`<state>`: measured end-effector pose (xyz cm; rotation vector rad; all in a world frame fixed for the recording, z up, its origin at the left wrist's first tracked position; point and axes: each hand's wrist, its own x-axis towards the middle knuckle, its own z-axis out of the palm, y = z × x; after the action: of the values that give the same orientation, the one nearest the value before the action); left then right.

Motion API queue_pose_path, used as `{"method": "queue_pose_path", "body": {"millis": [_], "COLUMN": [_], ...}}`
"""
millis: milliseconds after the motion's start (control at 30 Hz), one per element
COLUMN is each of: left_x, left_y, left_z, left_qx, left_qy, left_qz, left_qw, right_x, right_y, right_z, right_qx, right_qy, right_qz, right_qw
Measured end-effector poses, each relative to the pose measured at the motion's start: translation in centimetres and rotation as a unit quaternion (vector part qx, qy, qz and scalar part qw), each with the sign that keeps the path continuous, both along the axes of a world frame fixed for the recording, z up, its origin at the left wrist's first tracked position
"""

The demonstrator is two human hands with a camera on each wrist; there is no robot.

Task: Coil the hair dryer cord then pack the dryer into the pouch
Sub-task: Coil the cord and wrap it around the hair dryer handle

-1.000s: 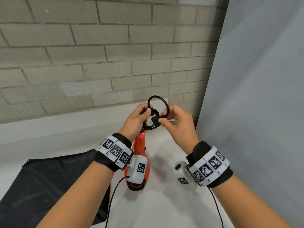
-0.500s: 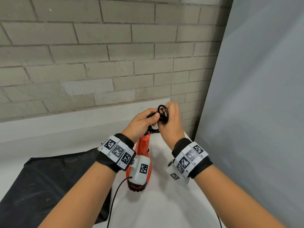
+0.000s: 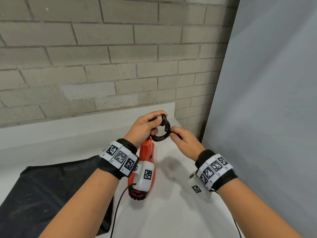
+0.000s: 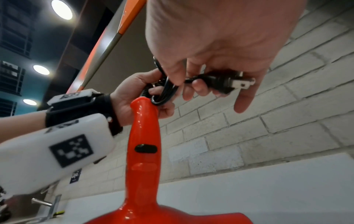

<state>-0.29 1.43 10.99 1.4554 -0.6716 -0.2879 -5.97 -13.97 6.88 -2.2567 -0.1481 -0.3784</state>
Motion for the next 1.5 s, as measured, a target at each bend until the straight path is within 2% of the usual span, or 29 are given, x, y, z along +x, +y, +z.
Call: {"method": "queue_pose_path", "body": {"millis": [133,267,400,567,667,800,933,1033,1100,1167,1267,1333,1500], "left_x": [-0.4,-0.4,-0.5,-0.6,-0.6,-0.8,-0.6,-0.2,0.0,0.0,0.0,0.1,-0.1], "left_y": [-0.4,-0.6,-0.5,-0.2,0.1,0.1,-0.1,0.2,0.3,0.2,-0.2,-0.3,0.0], "left_z": [0.0,-0.1,0.0,0.2,0.3,0.4,0.1,0.1,0.0,0.0,-0.1,0.0,0.2], "left_qx": [-0.011,0.001,0.038,0.069,0.106,0.113,0.065,0.027,0.016,0.013,0.018,0.020,0.017], "left_qy": [-0.003,-0.015,-0.051,-0.041,-0.065,-0.085,-0.048,-0.025,-0.022,-0.023,-0.036,-0.031,-0.030], "left_qz": [-0.003,0.015,0.019,0.016,-0.009,-0.042,0.004,0.027,0.028,0.034,0.058,0.062,0.056], "left_qw": [1.000,1.000,0.998,0.997,0.992,0.989,0.997,0.999,0.999,0.999,0.998,0.997,0.998], "right_x": [0.1,-0.3,-1.5,-2.9,-3.2,-3.3,-3.5,-3.6,-3.8,-4.0,-4.3,-4.3,-3.8], "right_y": [-1.2,-1.3,-0.5,1.3,1.9,2.2,1.3,-0.4,-0.9,-0.8,-0.2,0.3,2.3], "right_z": [0.8,3.6,6.2,7.1,7.4,7.5,7.4,6.9,6.4,6.1,6.3,6.7,6.9], "right_qx": [-0.050,-0.087,-0.132,-0.126,-0.104,-0.075,-0.038,-0.025,-0.018,-0.015,-0.009,0.042,0.157], "right_qy": [-0.041,-0.105,-0.190,-0.249,-0.252,-0.252,-0.173,-0.069,0.008,0.049,0.079,0.078,-0.001], "right_qz": [-0.117,-0.228,-0.277,-0.274,-0.248,-0.200,-0.164,-0.155,-0.122,-0.089,-0.053,-0.023,-0.010], "right_qw": [0.991,0.964,0.933,0.920,0.930,0.944,0.970,0.985,0.992,0.995,0.995,0.996,0.988]}}
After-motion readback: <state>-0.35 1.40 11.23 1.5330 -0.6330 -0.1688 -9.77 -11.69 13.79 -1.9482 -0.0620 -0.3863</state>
